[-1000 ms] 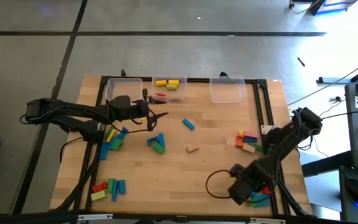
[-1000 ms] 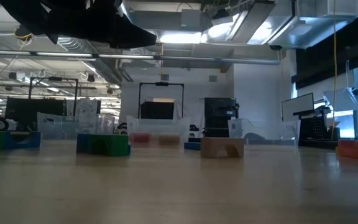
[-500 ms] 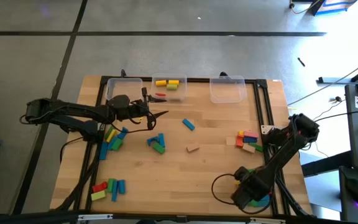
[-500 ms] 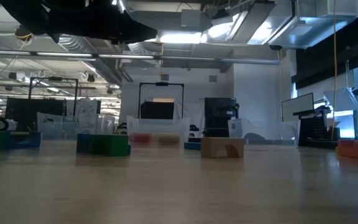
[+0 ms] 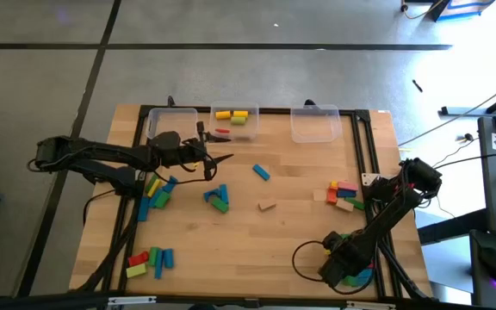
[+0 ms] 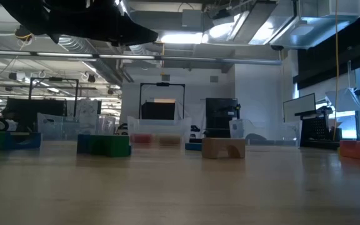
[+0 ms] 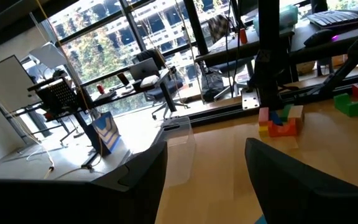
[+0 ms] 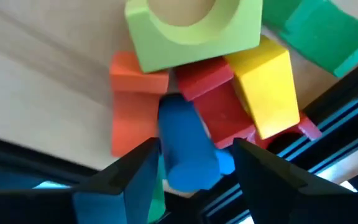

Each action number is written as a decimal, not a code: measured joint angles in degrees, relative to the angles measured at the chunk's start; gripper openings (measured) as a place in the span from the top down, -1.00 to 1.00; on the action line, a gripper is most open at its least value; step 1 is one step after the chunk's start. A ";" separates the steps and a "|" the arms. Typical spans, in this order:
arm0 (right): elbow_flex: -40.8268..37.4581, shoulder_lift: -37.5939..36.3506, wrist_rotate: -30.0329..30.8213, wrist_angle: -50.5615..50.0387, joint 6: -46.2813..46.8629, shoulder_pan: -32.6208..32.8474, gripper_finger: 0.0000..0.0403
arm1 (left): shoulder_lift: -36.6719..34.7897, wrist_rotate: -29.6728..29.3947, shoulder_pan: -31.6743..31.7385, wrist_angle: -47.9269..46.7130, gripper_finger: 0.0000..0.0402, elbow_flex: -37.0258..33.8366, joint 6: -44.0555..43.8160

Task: Sort blocks by size
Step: Put the blue cylindrical block into the middle transparent bin

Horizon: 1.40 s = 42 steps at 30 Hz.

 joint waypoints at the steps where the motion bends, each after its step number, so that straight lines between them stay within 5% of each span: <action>1: -0.45 0.00 -0.40 0.08 0.00 0.00 -0.04 | 0.00 0.00 0.00 -0.04 -0.04 0.00 0.00; 26: -4.03 0.00 -13.46 1.90 -6.74 -1.68 -0.05 | 0.00 0.02 -0.04 0.74 -0.04 0.00 0.26; 42: -4.03 0.00 -12.80 1.90 -8.20 -1.63 -0.26 | 0.00 0.02 -0.04 0.31 -0.04 0.00 0.66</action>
